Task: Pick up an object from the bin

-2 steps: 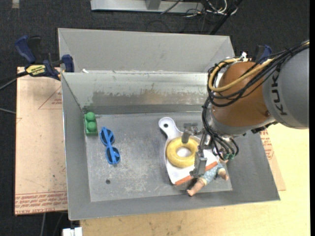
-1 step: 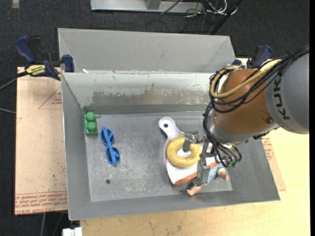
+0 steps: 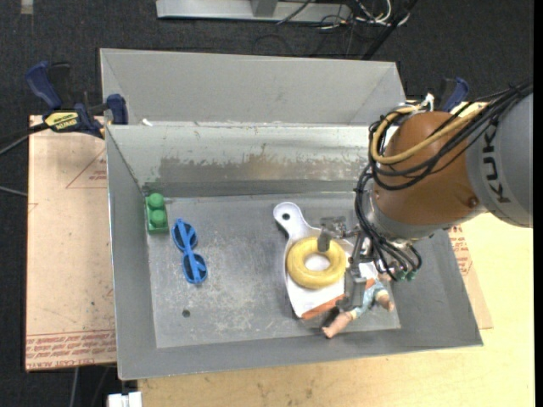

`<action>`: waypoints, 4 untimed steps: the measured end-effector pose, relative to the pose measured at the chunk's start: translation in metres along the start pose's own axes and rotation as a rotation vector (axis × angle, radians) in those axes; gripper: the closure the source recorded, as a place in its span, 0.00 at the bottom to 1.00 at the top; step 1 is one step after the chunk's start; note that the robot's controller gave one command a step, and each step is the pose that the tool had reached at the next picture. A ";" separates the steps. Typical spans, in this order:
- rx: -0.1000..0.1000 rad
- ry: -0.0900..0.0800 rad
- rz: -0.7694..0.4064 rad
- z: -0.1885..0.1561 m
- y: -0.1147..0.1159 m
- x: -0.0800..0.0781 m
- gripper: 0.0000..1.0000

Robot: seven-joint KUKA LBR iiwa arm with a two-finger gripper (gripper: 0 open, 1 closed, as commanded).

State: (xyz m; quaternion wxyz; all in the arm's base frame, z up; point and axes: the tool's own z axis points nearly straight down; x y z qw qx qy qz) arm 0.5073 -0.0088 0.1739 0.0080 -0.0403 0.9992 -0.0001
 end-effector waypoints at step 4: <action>-0.004 -0.008 -0.031 -0.080 -0.018 0.003 1.00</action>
Offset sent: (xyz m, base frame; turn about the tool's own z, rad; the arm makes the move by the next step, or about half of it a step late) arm -0.0142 -0.0100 -0.1039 -0.1025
